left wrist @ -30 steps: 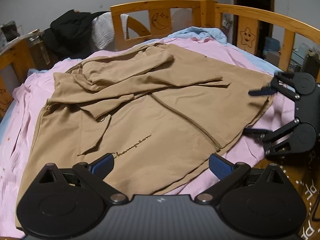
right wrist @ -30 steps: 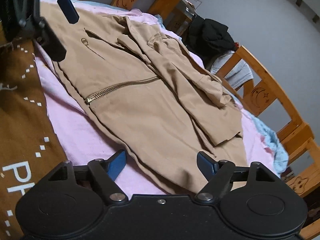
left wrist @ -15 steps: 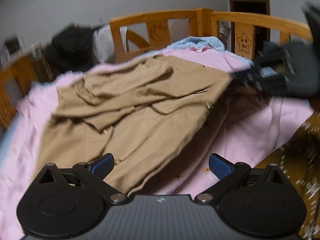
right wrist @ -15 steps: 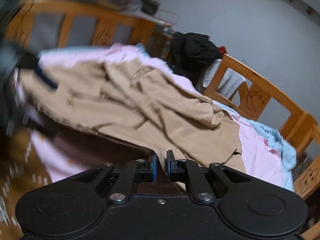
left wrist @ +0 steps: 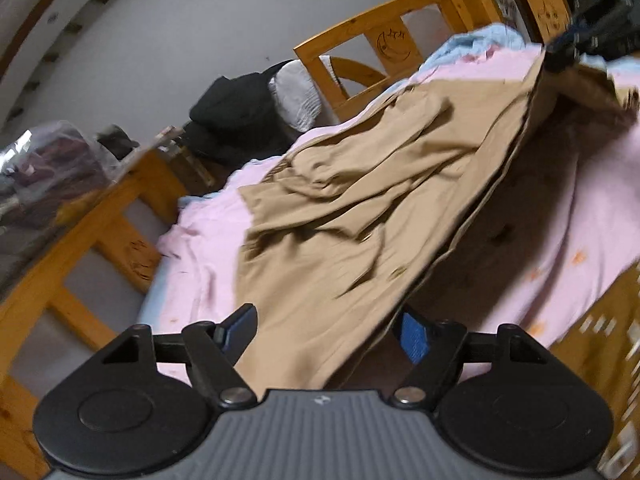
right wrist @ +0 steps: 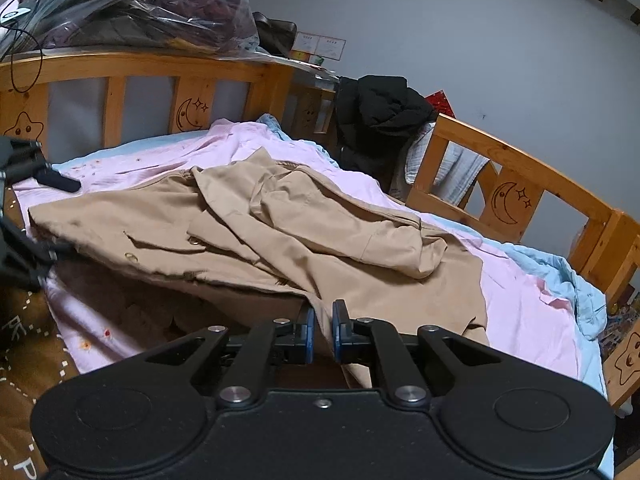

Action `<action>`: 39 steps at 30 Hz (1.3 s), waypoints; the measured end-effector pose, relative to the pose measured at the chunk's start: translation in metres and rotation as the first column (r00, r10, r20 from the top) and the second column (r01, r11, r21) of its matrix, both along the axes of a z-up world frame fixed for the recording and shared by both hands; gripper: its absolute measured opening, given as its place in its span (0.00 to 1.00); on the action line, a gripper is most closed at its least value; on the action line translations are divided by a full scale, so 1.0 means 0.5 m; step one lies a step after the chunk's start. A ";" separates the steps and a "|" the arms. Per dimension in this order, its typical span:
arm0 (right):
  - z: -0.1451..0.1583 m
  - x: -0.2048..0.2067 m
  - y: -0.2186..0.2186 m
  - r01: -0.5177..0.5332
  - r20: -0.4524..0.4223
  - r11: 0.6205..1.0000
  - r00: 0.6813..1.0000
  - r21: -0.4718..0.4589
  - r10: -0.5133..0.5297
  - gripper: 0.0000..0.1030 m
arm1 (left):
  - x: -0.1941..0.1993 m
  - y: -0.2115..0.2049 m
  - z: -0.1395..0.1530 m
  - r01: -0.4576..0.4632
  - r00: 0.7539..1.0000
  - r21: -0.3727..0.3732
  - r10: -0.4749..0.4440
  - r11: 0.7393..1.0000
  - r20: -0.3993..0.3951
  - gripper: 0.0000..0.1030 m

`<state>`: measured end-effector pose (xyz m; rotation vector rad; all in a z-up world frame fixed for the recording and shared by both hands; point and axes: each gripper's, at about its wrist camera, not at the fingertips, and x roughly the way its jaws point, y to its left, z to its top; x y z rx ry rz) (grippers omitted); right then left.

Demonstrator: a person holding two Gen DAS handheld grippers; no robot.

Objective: Fold large clothes

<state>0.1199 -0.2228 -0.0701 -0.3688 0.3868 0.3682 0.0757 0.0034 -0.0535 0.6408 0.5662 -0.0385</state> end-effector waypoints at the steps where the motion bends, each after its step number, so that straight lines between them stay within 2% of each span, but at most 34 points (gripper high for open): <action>1: -0.002 -0.002 0.000 -0.001 0.002 1.000 1.000 0.004 0.001 0.09 | -0.006 0.004 -0.006 0.002 1.000 0.042 -0.002 0.999 0.008 0.77; 3: -0.007 -0.008 -0.002 0.003 0.018 1.000 1.000 0.005 -0.003 0.09 | -0.010 0.009 -0.018 -0.028 0.999 0.130 0.025 0.991 0.025 0.75; 4: -0.009 -0.009 -0.002 0.000 0.021 1.000 1.000 0.004 0.000 0.09 | -0.011 0.010 -0.025 -0.032 0.999 0.143 0.030 0.989 0.017 0.73; 5: -0.012 -0.011 -0.001 0.000 0.023 1.000 1.000 -0.001 0.000 0.09 | -0.007 0.015 -0.028 -0.042 0.999 0.139 0.043 0.989 0.002 0.65; 7: -0.020 -0.017 0.001 -0.005 0.022 1.000 1.000 -0.016 0.005 0.09 | 0.002 0.025 -0.024 -0.054 0.998 0.089 0.057 0.995 -0.035 0.49; 9: -0.034 -0.024 0.006 -0.015 0.016 0.998 1.000 -0.058 0.016 0.10 | 0.007 0.031 -0.009 -0.048 0.998 0.021 0.049 0.999 -0.048 0.15; 10: -0.042 -0.028 0.009 -0.018 0.016 0.996 1.000 -0.084 0.019 0.11 | 0.015 0.033 -0.002 -0.048 0.998 -0.006 0.048 0.999 -0.043 0.11; 12: -0.063 -0.038 0.012 -0.020 0.004 0.990 1.000 -0.141 0.021 0.23 | 0.026 0.035 0.020 -0.055 0.998 -0.053 0.055 0.997 -0.015 0.04; 15: -0.097 -0.046 0.001 -0.012 -0.041 0.978 0.999 -0.208 0.004 0.34 | 0.050 0.042 0.064 -0.067 0.997 -0.120 0.071 0.991 0.026 0.03; 16: -0.109 -0.045 -0.006 0.006 -0.049 0.971 0.999 -0.240 -0.018 0.36 | 0.057 0.045 0.080 -0.072 0.996 -0.139 0.078 0.988 0.037 0.03; 19: -0.134 -0.042 -0.034 0.068 -0.054 0.951 0.995 -0.300 -0.088 0.50 | 0.075 0.054 0.124 -0.077 0.994 -0.187 0.090 0.979 0.060 0.03; 23: -0.165 -0.031 -0.071 0.134 -0.031 0.901 0.987 -0.413 -0.161 0.54 | 0.089 0.064 0.155 -0.084 0.994 -0.240 0.098 0.967 0.047 0.03; 25: -0.176 -0.025 -0.090 0.156 -0.022 0.882 0.982 -0.444 -0.185 0.54 | 0.090 0.063 0.157 -0.085 0.994 -0.243 0.099 0.966 0.046 0.03; 26: -0.180 -0.021 -0.098 0.159 -0.022 0.878 0.982 -0.452 -0.189 0.59 | 0.090 0.063 0.157 -0.085 0.994 -0.240 0.099 0.967 0.047 0.03; 27: -0.184 -0.019 -0.106 0.157 -0.020 0.877 0.982 -0.455 -0.186 0.63 | 0.093 0.063 0.157 -0.084 0.994 -0.239 0.098 0.967 0.048 0.03; 31: -0.189 -0.019 -0.111 0.117 -0.022 0.876 0.989 -0.468 -0.144 0.63 | 0.097 0.066 0.172 -0.084 0.994 -0.265 0.100 0.961 0.046 0.03; 34: -0.166 -0.034 -0.115 0.042 -0.077 0.929 0.994 -0.367 -0.076 0.63 | 0.105 0.067 0.187 -0.085 0.993 -0.277 0.103 0.957 0.051 0.03; 37: -0.152 -0.052 -0.106 0.004 -0.074 0.947 0.997 -0.322 -0.029 0.67 | 0.113 0.065 0.198 -0.084 0.993 -0.292 0.104 0.953 0.054 0.03; 39: -0.161 -0.049 -0.093 0.009 -0.061 0.936 0.998 -0.352 -0.033 0.73 | 0.117 0.063 0.204 -0.084 0.993 -0.304 0.106 0.949 0.056 0.03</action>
